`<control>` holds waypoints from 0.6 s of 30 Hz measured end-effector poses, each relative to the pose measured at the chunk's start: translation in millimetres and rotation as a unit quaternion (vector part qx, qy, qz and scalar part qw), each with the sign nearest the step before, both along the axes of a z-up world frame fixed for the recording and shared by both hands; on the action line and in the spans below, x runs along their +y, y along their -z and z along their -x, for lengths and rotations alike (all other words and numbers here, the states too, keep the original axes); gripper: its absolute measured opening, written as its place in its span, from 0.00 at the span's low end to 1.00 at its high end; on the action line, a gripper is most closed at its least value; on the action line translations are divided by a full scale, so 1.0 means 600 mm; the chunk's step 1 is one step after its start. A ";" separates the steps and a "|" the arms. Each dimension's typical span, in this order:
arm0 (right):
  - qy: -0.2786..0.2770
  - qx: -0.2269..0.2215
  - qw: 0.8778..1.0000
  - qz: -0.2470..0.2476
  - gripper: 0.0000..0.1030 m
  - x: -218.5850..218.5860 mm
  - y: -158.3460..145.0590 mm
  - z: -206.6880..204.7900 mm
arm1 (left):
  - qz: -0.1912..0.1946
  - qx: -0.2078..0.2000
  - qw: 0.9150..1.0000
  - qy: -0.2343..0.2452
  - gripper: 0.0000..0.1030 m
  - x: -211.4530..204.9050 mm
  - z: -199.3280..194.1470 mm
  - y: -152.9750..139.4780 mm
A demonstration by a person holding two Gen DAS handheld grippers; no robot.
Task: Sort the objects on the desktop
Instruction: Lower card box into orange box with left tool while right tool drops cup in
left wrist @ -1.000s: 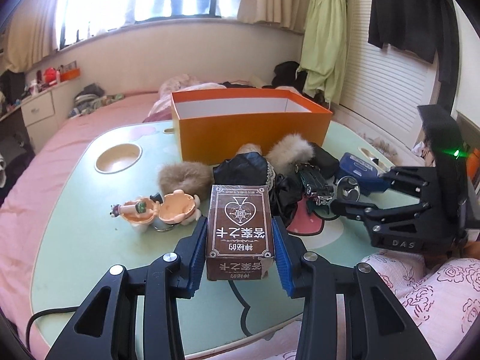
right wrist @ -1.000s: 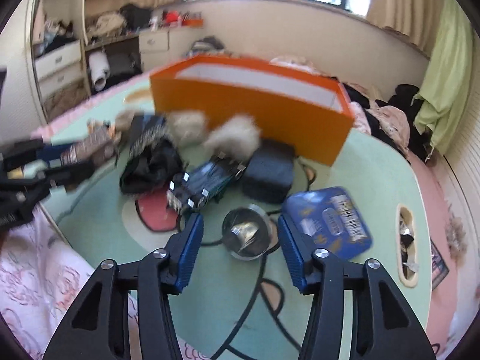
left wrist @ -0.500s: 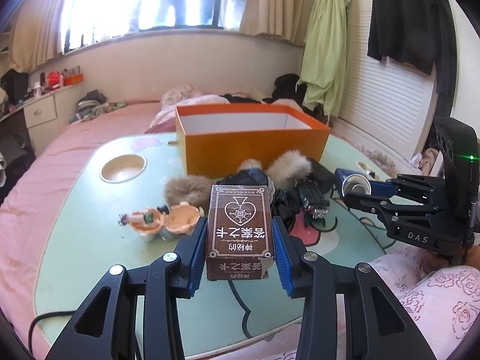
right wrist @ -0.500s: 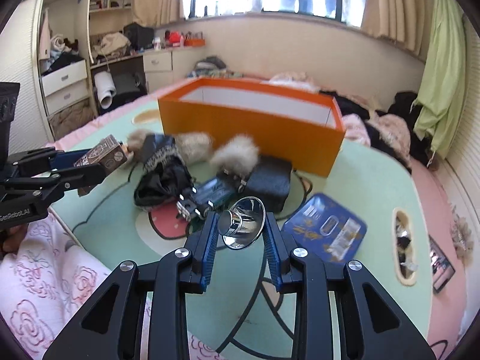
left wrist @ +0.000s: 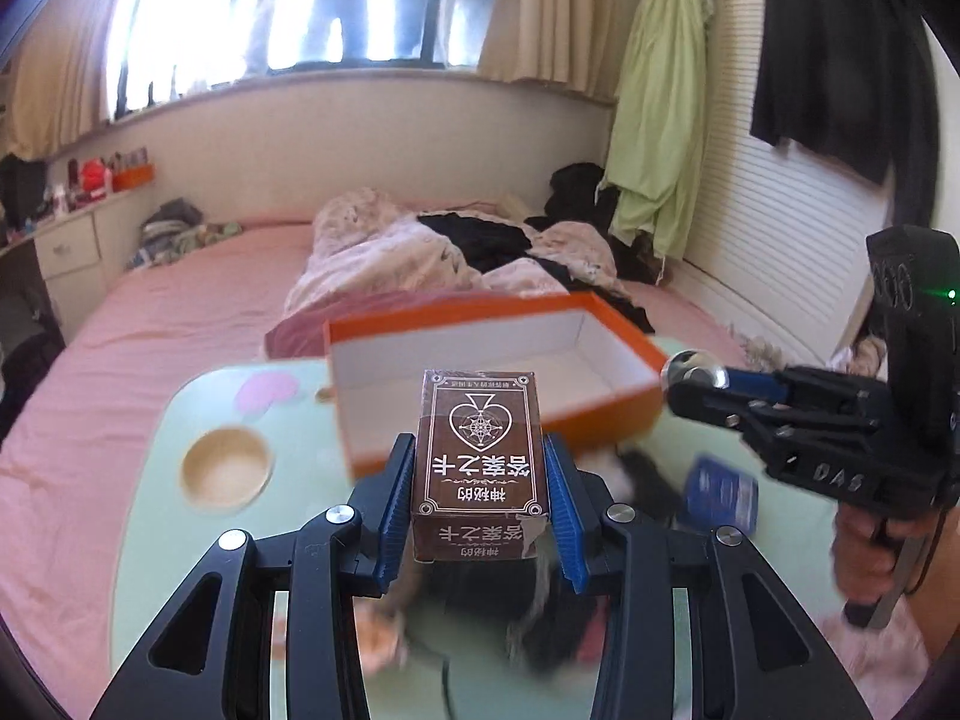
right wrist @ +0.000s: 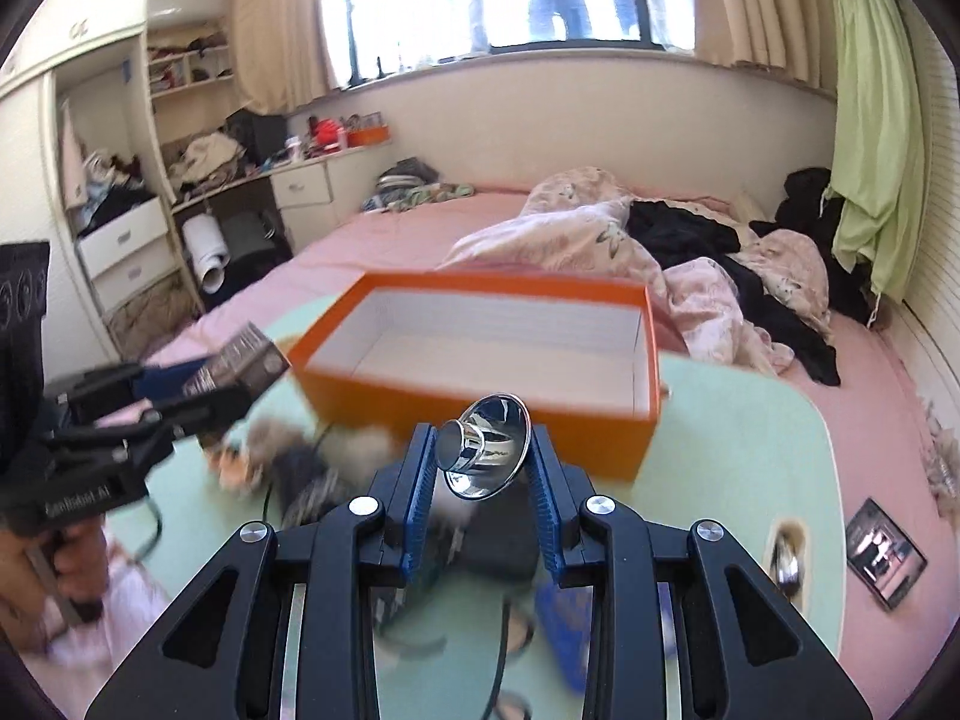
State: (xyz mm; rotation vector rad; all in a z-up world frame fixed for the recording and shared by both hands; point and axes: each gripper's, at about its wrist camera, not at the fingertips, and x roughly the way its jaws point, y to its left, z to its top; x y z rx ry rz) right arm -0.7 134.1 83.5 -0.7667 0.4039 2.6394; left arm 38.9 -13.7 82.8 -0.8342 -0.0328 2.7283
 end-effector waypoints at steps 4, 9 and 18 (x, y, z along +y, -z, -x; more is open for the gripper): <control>0.031 -0.003 0.999 0.042 0.31 0.059 -0.005 0.060 | 0.006 -0.032 0.998 -0.048 0.38 0.015 0.095 0.003; 0.066 -0.040 0.995 0.056 0.31 0.105 0.021 0.120 | 0.041 -0.047 0.994 -0.089 0.65 0.033 0.140 0.032; 0.092 -0.017 0.995 0.042 0.61 0.072 0.004 0.055 | 0.039 0.022 0.998 -0.049 0.85 -0.006 0.019 -0.004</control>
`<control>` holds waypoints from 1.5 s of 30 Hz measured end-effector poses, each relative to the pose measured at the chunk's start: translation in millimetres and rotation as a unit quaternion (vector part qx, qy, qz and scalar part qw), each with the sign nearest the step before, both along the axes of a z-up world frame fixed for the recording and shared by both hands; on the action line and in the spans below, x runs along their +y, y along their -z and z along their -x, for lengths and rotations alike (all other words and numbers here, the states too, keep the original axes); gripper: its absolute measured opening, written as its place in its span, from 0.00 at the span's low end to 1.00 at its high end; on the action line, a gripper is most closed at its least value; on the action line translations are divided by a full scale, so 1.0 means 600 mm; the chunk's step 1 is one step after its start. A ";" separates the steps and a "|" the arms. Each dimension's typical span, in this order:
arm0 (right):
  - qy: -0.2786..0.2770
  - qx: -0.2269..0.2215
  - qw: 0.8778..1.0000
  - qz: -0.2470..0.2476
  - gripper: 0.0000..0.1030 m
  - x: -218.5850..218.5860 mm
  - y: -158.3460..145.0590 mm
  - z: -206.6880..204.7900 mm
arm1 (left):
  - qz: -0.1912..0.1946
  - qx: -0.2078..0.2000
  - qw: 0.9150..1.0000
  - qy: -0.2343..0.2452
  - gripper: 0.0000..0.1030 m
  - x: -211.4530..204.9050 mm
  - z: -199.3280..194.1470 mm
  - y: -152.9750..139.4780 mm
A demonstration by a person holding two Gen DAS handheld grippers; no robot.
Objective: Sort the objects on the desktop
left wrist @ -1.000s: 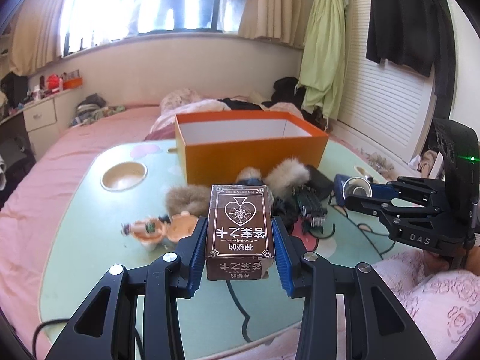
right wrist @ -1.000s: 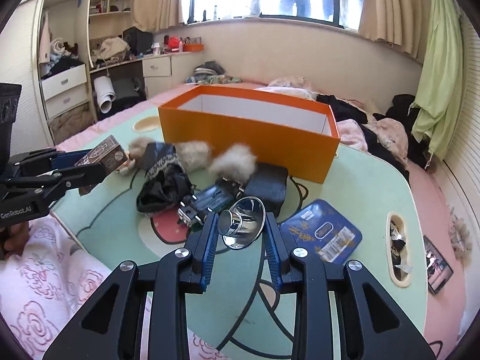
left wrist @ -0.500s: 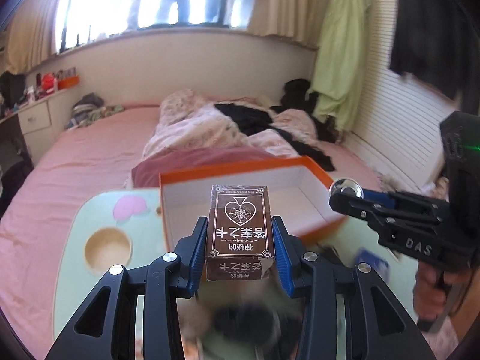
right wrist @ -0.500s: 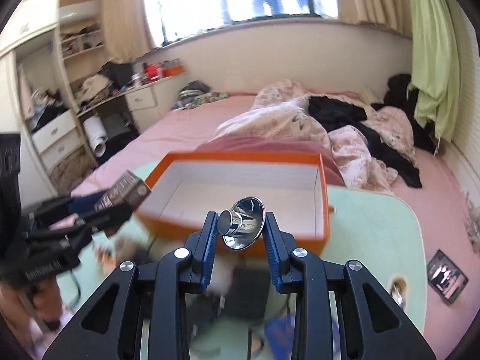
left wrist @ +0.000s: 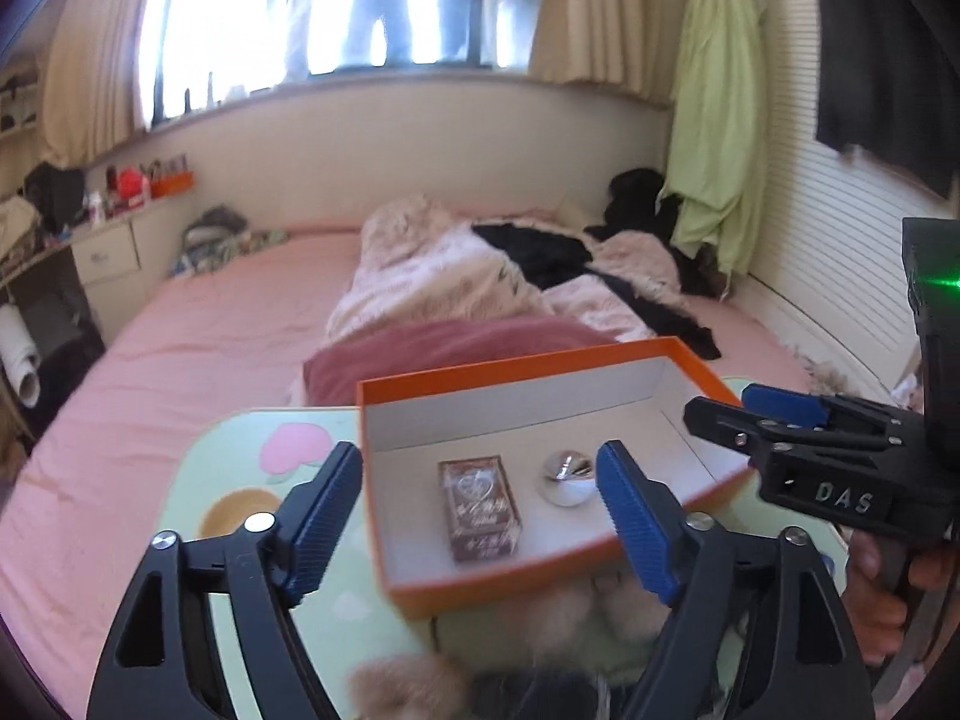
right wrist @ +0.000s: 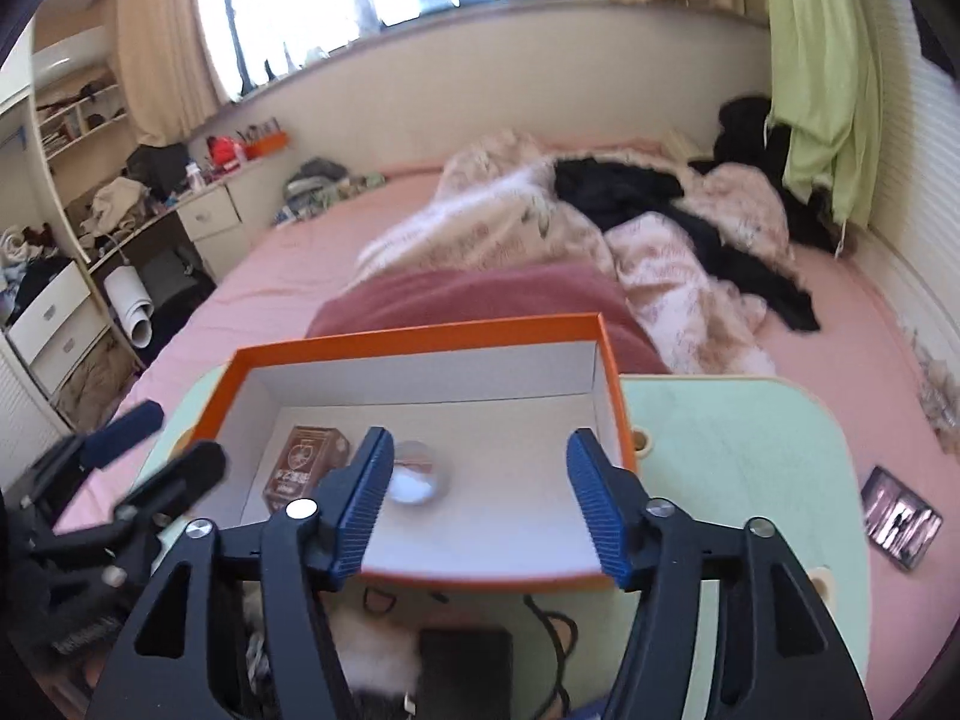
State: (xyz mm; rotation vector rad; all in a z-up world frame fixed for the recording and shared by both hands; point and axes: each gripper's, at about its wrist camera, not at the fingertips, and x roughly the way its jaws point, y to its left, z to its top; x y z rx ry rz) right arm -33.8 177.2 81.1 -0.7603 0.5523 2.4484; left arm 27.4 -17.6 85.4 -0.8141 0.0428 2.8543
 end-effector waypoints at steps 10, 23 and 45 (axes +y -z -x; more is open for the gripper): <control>-0.086 -0.057 0.994 -0.040 0.71 -0.155 0.048 -0.121 | 0.013 -0.074 0.996 0.043 0.90 -0.014 -0.130 0.101; -0.115 -0.128 0.985 -0.030 0.95 -0.182 0.146 -0.116 | 0.046 -0.131 0.990 0.023 0.99 -0.005 -0.115 0.167; -0.111 -0.125 0.985 -0.032 1.00 -0.177 0.153 -0.119 | 0.045 -0.131 0.990 0.024 0.99 -0.006 -0.115 0.168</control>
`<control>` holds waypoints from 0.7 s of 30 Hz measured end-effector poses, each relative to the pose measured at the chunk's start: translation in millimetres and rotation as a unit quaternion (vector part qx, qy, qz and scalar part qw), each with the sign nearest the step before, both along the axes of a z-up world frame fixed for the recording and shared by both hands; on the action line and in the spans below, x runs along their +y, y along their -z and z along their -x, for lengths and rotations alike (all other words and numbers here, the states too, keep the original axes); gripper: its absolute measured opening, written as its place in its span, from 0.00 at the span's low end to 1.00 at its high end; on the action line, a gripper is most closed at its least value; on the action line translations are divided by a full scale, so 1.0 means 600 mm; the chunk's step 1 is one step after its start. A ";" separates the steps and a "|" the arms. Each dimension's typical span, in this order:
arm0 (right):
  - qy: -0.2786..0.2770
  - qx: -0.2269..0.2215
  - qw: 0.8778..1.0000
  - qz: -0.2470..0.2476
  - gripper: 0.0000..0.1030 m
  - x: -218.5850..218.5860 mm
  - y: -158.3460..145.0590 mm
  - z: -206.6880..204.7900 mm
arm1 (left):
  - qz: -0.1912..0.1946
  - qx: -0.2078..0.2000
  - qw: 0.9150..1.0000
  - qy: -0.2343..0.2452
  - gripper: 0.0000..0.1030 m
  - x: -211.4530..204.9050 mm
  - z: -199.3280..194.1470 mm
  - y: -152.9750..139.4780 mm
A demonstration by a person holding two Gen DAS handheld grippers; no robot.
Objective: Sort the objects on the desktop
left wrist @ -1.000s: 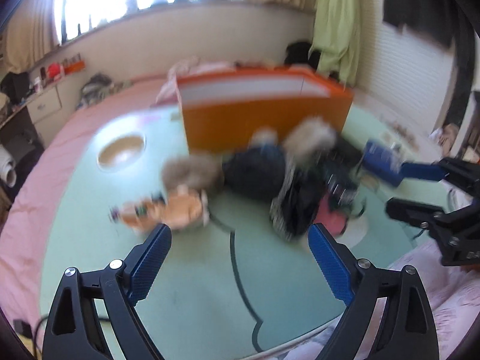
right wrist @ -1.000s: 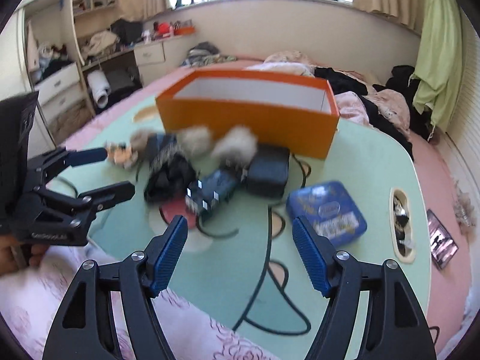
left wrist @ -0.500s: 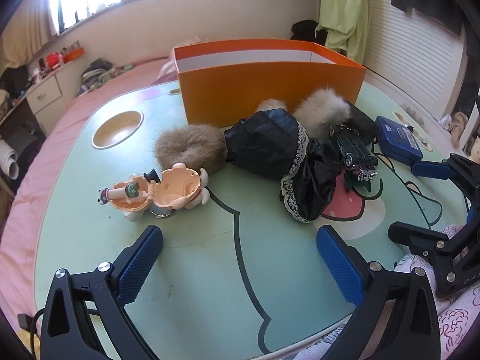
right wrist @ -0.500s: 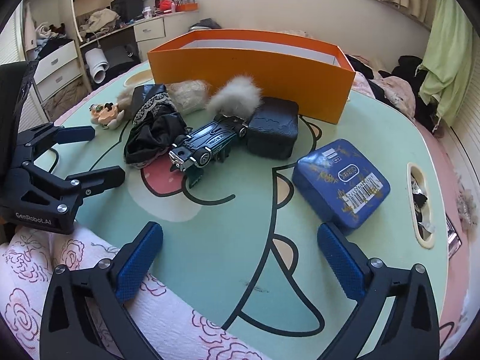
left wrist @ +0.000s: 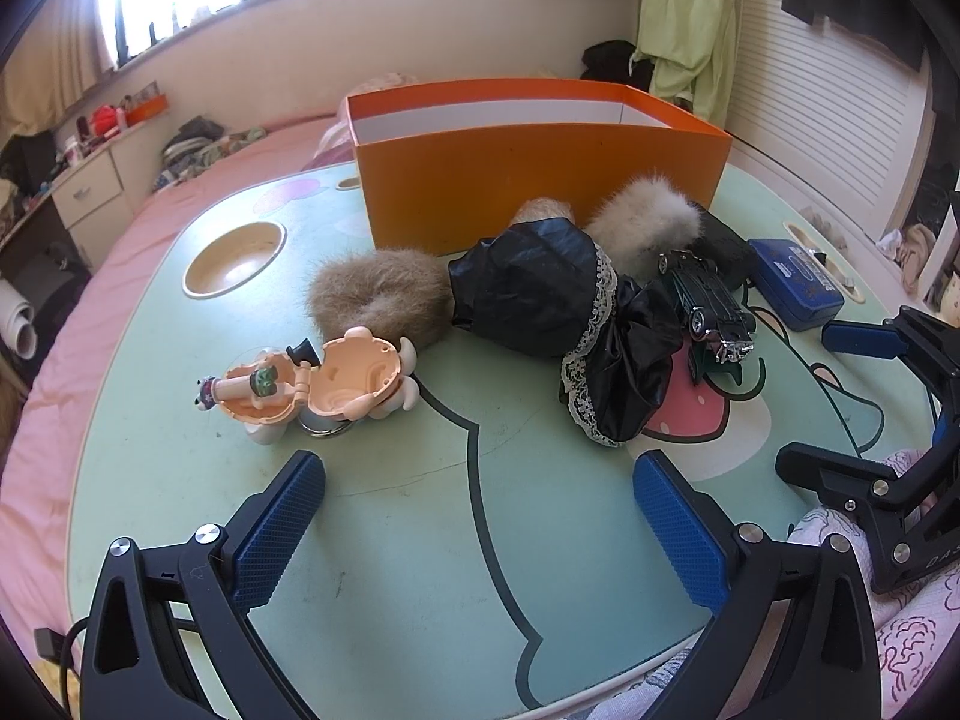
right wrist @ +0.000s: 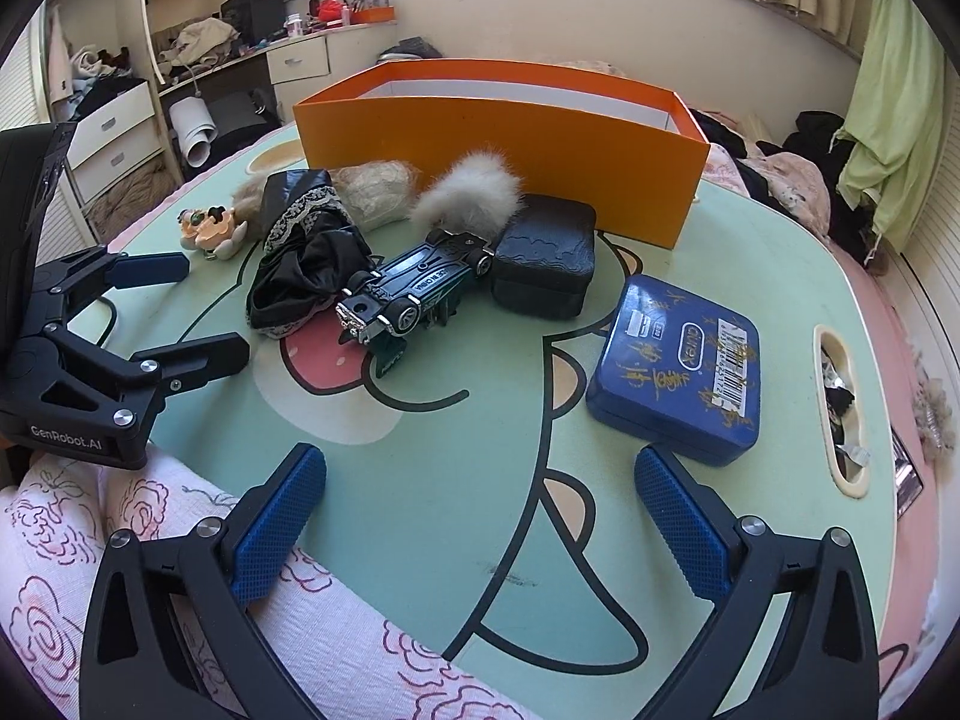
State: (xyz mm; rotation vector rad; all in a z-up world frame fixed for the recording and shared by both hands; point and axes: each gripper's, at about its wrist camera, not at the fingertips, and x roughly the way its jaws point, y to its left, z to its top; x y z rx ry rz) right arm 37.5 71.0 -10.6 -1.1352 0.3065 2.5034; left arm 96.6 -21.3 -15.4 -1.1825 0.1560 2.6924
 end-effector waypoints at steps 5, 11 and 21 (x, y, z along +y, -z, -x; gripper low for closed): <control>0.000 0.000 1.000 0.000 1.00 0.000 0.000 0.000 | 0.000 0.000 1.000 0.000 0.99 0.000 0.000 0.000; 0.000 0.000 1.000 0.000 1.00 0.000 0.000 0.000 | 0.000 0.000 1.000 0.000 0.99 0.000 0.000 0.001; 0.003 0.001 1.000 -0.001 1.00 0.001 -0.005 -0.001 | 0.000 0.000 1.000 0.000 0.99 -0.002 0.000 0.001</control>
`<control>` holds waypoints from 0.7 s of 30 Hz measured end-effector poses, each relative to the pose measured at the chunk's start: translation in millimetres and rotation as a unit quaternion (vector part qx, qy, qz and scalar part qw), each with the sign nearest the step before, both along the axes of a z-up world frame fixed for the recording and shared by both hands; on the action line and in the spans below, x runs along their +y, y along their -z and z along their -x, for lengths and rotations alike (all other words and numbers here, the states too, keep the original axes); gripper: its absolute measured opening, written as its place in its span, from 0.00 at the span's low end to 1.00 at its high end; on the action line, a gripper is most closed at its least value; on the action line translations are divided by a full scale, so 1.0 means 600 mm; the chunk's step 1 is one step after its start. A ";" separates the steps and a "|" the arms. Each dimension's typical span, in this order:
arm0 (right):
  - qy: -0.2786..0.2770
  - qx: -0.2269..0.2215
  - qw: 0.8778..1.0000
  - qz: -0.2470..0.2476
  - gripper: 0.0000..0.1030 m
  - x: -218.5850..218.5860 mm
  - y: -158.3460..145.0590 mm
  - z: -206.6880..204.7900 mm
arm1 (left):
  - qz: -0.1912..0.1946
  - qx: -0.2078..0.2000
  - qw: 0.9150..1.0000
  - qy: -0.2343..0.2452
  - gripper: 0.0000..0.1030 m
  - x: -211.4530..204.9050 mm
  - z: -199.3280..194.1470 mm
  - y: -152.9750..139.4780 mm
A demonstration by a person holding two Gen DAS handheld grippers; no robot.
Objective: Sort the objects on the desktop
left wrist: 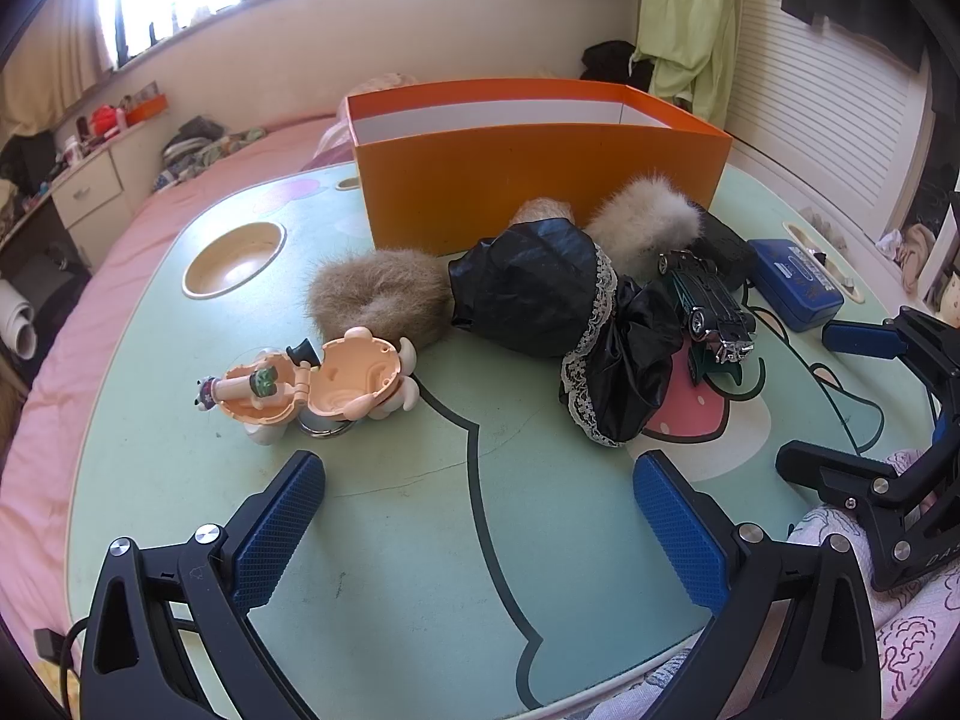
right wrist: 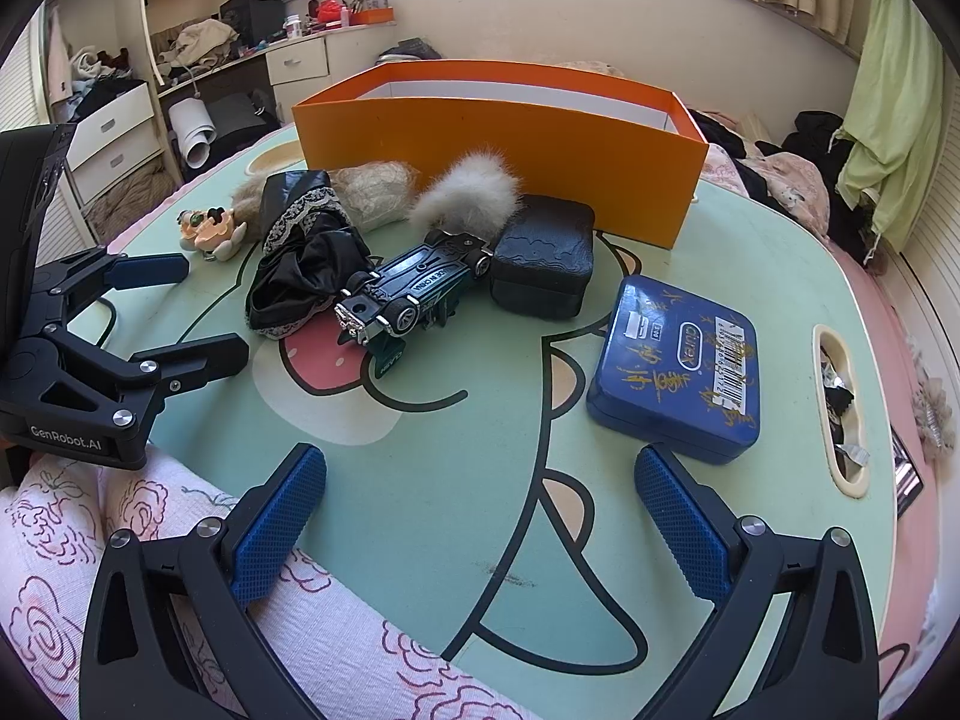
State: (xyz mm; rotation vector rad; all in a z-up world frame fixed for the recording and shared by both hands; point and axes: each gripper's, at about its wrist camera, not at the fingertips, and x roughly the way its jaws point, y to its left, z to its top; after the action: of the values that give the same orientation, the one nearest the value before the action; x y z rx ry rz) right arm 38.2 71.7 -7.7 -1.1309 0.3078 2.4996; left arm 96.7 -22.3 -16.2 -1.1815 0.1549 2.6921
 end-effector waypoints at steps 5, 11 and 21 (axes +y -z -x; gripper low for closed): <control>0.019 0.034 0.999 0.021 1.00 0.016 -0.012 -0.019 | 0.000 0.000 1.000 0.000 0.99 -0.001 0.000 0.000; 0.098 0.127 0.987 0.029 0.98 0.054 -0.041 -0.075 | 0.000 0.000 1.000 0.000 0.99 -0.001 0.000 0.000; 0.195 0.061 0.979 0.007 0.98 0.125 -0.040 -0.022 | -0.001 0.001 1.000 0.000 0.99 -0.002 0.000 0.000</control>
State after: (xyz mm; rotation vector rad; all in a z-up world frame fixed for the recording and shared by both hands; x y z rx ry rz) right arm 51.6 146.4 16.3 -0.8275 0.5273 2.2207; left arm 96.8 -23.2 -16.1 -1.1793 0.1532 2.6938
